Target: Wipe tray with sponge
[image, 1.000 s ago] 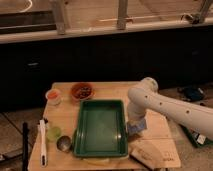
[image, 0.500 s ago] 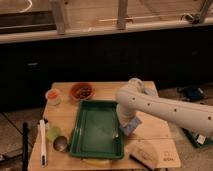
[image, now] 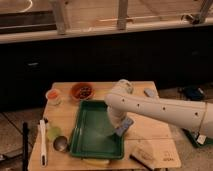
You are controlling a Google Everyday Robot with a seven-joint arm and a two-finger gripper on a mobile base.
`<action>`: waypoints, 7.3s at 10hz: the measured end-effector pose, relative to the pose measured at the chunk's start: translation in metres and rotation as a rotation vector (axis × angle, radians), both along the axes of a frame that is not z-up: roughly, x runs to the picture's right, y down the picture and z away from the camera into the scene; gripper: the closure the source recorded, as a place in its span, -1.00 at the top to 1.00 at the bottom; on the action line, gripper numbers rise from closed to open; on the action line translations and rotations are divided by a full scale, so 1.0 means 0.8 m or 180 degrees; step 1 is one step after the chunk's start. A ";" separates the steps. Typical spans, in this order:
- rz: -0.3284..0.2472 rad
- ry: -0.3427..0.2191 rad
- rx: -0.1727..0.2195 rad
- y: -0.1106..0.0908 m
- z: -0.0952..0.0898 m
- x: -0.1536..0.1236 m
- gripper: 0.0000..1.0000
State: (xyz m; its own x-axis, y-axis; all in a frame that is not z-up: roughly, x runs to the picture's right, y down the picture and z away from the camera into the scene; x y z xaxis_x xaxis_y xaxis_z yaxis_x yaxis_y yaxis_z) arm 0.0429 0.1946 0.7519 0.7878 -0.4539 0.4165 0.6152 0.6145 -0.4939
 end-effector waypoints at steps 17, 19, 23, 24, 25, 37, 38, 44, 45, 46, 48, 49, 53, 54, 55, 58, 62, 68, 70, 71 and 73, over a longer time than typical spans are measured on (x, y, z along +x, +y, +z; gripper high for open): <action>-0.0046 -0.0182 -0.0103 0.021 0.018 -0.066 -0.49; -0.0036 -0.0174 -0.0108 0.021 0.020 -0.067 -0.49; -0.0021 -0.0167 -0.0116 0.019 0.025 -0.072 -0.49; -0.0015 -0.0164 -0.0117 0.018 0.027 -0.072 -0.49; -0.0013 -0.0164 -0.0117 0.018 0.028 -0.072 -0.49; -0.0013 -0.0160 -0.0138 0.011 0.042 -0.073 -0.49; -0.0016 -0.0160 -0.0143 0.011 0.042 -0.073 -0.57; -0.0041 -0.0173 -0.0162 0.009 0.047 -0.076 -0.59; -0.0049 -0.0175 -0.0167 0.009 0.048 -0.077 -0.59; -0.0065 -0.0180 -0.0171 0.009 0.049 -0.080 -0.59; -0.0077 -0.0185 -0.0174 0.009 0.050 -0.081 -0.59; -0.0079 -0.0184 -0.0176 0.009 0.051 -0.080 -0.59; -0.0108 -0.0195 -0.0181 0.006 0.057 -0.081 -0.59; -0.0110 -0.0193 -0.0182 0.006 0.057 -0.080 -0.59; -0.0117 -0.0196 -0.0186 0.006 0.058 -0.081 -0.59; -0.0144 -0.0202 -0.0190 0.005 0.061 -0.081 -0.59; -0.0178 -0.0216 -0.0196 0.006 0.064 -0.085 -0.59; -0.0211 -0.0211 -0.0196 0.004 0.070 -0.083 -0.59; -0.0226 -0.0213 -0.0196 0.004 0.072 -0.083 -0.71; -0.0233 -0.0215 -0.0195 0.003 0.073 -0.083 -0.72; -0.0247 -0.0211 -0.0196 0.004 0.074 -0.082 -0.72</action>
State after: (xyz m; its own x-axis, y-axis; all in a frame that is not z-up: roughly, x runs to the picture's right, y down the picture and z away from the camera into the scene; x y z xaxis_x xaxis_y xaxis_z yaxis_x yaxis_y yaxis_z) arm -0.0230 0.1974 0.8111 0.7211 -0.4844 0.4953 0.6922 0.5336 -0.4859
